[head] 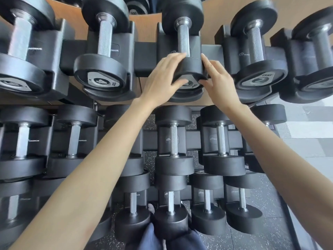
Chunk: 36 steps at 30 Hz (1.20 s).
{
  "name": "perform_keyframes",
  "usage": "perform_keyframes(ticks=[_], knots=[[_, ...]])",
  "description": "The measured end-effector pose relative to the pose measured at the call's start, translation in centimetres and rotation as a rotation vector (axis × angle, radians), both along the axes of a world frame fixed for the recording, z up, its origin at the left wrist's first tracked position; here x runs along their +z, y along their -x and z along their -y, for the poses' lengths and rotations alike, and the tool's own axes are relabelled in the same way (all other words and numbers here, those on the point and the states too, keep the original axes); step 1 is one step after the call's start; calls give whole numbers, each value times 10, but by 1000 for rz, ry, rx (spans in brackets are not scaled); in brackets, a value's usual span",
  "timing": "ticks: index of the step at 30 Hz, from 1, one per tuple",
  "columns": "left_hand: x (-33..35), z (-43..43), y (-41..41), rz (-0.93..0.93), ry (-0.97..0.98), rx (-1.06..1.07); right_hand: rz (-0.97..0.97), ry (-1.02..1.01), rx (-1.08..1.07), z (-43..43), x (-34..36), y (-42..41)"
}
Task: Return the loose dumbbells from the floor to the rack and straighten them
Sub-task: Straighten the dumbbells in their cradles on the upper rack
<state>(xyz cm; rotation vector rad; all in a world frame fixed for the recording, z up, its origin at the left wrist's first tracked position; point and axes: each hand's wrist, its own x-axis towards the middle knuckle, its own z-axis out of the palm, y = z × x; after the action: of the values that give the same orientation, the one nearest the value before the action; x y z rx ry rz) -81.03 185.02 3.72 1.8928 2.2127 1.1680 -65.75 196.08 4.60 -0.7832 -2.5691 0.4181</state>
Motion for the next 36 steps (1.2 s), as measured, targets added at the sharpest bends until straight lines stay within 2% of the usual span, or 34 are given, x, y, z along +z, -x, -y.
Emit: perform_keyframes(ticks=[2,4,6,8,13,19,23,26,28,31,34,36], knots=[[5,-10,-9,-112,-54,-12,-106,103,11,2,-6,3],[5,-15,-11,-152,-100,5,-228,301,-3,4,-13,5],[1,-16,-10,-111,-136,25,-262,479,-25,3,-18,5],[-3,-16,-11,-51,-166,40,-210,529,-23,0,-19,3],[-8,-8,-6,89,-224,74,-31,325,36,-8,-7,9],[-25,2,-8,320,-321,159,135,-61,118,-12,19,14],[-44,8,-5,410,-298,251,144,-214,192,-2,32,25],[-55,10,-2,519,-232,280,133,-234,235,9,38,34],[-58,11,-1,596,-182,260,55,-137,228,9,36,35],[-55,10,3,627,-105,218,-105,141,133,7,21,23],[-48,12,6,648,-51,181,-132,456,-35,8,-4,14],[-43,14,11,661,4,152,-148,577,-105,10,-18,14]])
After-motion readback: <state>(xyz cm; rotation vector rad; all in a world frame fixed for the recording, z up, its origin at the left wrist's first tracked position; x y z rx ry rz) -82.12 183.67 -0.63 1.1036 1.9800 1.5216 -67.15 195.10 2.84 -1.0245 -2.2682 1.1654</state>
